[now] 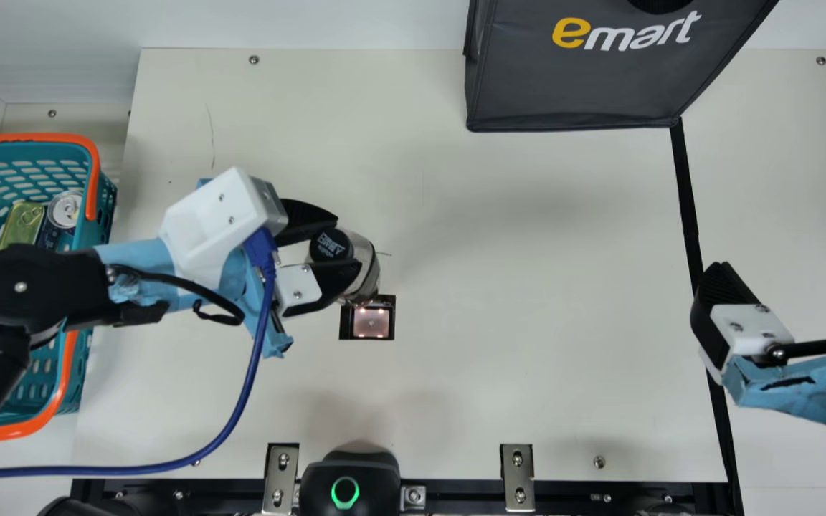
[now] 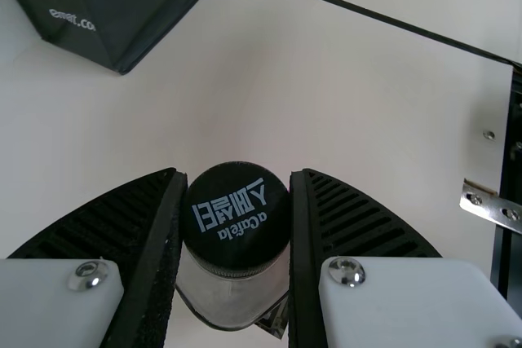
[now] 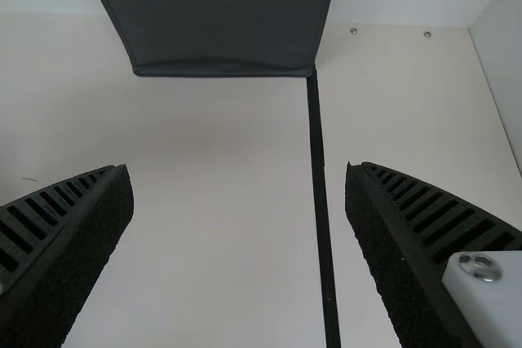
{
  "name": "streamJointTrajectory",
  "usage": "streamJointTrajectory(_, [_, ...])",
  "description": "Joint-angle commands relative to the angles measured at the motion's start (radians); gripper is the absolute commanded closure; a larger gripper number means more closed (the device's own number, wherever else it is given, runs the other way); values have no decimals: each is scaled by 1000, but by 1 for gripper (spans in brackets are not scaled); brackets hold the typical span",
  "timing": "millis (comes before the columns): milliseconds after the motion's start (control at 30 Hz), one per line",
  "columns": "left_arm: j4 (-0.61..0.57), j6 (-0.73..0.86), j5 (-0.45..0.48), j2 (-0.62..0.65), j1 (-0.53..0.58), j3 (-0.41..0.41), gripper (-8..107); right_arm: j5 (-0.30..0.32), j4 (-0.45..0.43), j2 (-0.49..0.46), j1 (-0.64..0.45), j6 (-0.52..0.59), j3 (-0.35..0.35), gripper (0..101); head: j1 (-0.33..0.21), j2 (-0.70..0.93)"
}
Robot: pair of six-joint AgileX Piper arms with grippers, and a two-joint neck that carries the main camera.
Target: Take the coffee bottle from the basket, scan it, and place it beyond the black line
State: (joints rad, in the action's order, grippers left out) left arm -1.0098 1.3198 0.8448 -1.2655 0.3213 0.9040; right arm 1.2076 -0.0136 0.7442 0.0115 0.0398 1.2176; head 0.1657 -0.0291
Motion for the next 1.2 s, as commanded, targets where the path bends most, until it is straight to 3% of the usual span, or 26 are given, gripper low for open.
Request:
streamJointTrajectory(0, [-4,23,24,-6,-1,4,89,0,0,0,0,0,0,10,-27,2])
streamJointTrajectory(600, [0,190,232,-64,-44,61,89,0,0,0,0,0,0,10,-27,2])
streamJointTrajectory(1167, [-35,301,299,-82,-46,38,89,0,0,0,0,0,0,10,-27,2])
